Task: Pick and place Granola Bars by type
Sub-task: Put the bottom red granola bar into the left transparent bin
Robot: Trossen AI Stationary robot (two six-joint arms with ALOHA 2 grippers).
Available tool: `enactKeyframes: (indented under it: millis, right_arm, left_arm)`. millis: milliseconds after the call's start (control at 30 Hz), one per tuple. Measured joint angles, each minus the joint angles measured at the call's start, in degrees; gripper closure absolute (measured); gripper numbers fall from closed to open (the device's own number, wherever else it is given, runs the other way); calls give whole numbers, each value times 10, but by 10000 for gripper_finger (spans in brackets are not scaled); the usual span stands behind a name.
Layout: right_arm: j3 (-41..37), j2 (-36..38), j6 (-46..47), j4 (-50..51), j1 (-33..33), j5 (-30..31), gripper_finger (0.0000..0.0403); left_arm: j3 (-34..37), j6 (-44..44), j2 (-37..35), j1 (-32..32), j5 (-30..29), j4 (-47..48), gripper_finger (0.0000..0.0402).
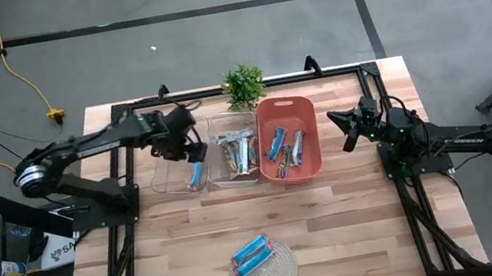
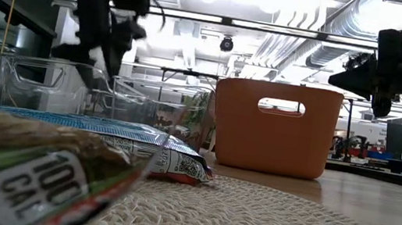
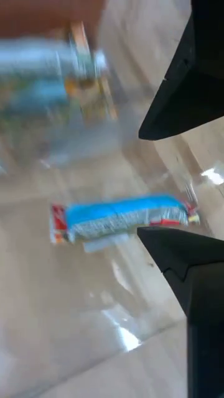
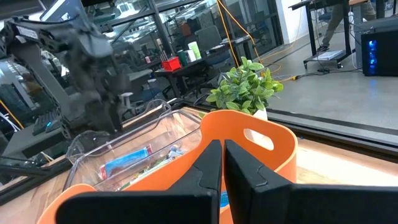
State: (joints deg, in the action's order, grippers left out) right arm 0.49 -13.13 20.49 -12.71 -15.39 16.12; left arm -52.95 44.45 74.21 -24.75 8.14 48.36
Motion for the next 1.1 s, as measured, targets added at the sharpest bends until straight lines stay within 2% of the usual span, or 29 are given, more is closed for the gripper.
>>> enactKeyframes:
  millis: [200,333,433,567,833,1000,1100]
  right_arm:
    - [0,0,0,0,0,0,402]
    - [0,0,0,0,0,0,402]
    - [0,0,0,0,0,0,402]
    - [0,0,0,0,0,0,402]
    - [0,0,0,0,0,0,402]
    - [0,0,0,0,0,0,402]
    - [0,0,0,0,0,0,402]
  left_arm:
    - [0,-30,-131,18,14,-47,183]
    - [0,-67,-206,75,70,-127,193]
    - [-1,-64,-234,137,61,-181,195]
    - [-1,-79,-237,237,32,-225,195]
    - [0,-88,-179,426,-69,-257,195]
    - [0,-71,-140,503,-99,-265,195]
    - [0,-56,-110,531,-107,-304,195]
